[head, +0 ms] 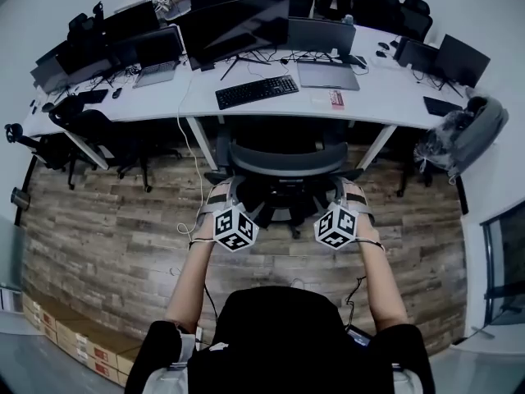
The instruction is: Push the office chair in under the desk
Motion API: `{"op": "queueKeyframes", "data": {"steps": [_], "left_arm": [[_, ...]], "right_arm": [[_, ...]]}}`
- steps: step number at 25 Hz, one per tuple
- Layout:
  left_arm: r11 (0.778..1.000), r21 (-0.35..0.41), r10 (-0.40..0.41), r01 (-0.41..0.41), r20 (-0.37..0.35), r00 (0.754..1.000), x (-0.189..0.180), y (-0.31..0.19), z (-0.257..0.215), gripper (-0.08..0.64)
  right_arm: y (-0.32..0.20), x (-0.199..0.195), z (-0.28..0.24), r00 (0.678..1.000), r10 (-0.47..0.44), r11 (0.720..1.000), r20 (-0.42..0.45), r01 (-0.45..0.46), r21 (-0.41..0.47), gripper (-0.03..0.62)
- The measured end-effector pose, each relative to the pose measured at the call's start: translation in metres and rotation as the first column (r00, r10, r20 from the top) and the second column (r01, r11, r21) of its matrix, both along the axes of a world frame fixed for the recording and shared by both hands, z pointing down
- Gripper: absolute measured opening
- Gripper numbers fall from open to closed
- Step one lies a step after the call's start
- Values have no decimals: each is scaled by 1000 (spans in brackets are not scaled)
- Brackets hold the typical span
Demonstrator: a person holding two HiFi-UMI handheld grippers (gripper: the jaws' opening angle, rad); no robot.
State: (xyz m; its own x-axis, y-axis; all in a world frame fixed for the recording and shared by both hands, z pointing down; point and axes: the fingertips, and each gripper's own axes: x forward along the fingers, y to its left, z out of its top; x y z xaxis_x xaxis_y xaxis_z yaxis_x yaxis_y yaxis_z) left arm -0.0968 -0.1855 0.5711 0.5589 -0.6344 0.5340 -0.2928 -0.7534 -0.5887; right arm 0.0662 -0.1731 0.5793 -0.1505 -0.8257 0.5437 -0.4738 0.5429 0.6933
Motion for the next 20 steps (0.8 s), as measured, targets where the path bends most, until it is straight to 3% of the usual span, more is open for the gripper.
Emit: {"op": "queueKeyframes", "data": {"steps": [4, 10, 15, 20], "left_arm": [[1000, 9, 14, -15, 68, 998, 0, -10, 12, 365], [1000, -4, -27, 28, 110, 994, 5, -26, 23, 382], [998, 38, -50, 44, 158, 986, 3, -41, 25, 383], [996, 63, -78, 67, 196, 978, 9, -52, 30, 383]], "right_arm": [[-12, -5, 9, 998, -25, 1000, -51, 25, -17, 265], [-21, -1, 14, 996, -45, 999, -80, 44, -5, 284], [-29, -7, 13, 993, -64, 998, -101, 66, 23, 284], [-36, -9, 19, 988, -93, 996, -122, 92, -11, 302]]}}
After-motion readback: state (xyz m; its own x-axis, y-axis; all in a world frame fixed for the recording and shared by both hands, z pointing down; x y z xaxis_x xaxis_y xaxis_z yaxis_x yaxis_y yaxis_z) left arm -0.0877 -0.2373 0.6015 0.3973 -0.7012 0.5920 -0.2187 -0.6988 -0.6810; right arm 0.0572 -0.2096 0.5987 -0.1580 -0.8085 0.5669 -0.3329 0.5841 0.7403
